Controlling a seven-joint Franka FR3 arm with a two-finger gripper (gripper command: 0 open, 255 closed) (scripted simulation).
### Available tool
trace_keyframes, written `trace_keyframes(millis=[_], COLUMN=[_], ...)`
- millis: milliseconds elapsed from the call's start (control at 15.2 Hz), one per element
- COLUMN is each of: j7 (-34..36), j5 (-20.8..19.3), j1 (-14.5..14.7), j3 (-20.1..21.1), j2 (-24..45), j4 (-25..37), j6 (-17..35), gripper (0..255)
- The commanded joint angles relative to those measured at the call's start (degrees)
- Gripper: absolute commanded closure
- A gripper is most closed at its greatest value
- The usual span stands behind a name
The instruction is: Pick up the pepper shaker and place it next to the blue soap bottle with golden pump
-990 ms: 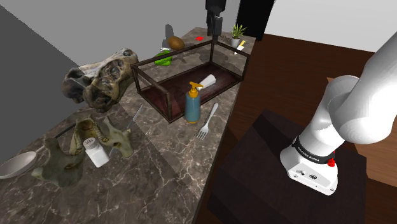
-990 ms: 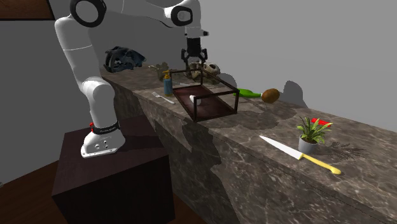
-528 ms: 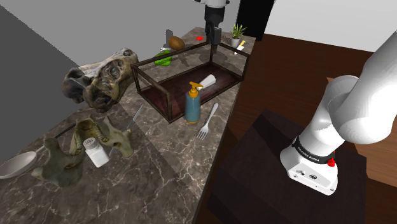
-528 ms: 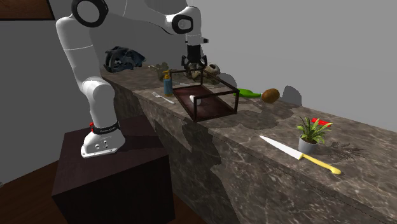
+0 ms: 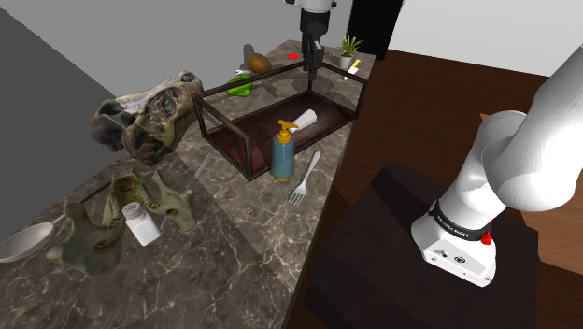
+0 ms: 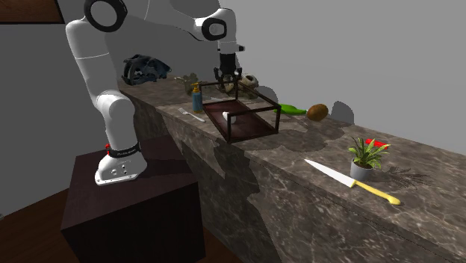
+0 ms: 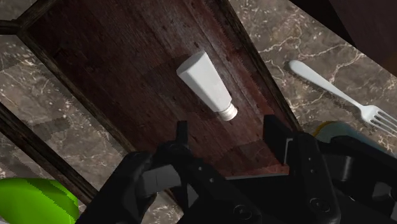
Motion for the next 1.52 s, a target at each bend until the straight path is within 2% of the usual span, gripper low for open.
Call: trace_keyframes(millis=[0,528,594,1254,1452], j7=[0.00,0.00,0.00,-25.16,-25.51], j5=[0.00,0.00,0.00,-2.62,-2.32], j1=[0.00,0.00,0.00,1.57,1.47], j3=[0.00,0.00,0.00,0.23,0.19], j2=[0.00,0.00,0.00,5.23,6.34], j4=[0.00,0.00,0.00,-15.16,-15.69], j6=[0.00,0.00,0.00,23.25,24.89], gripper=[255,255,0,0,0])
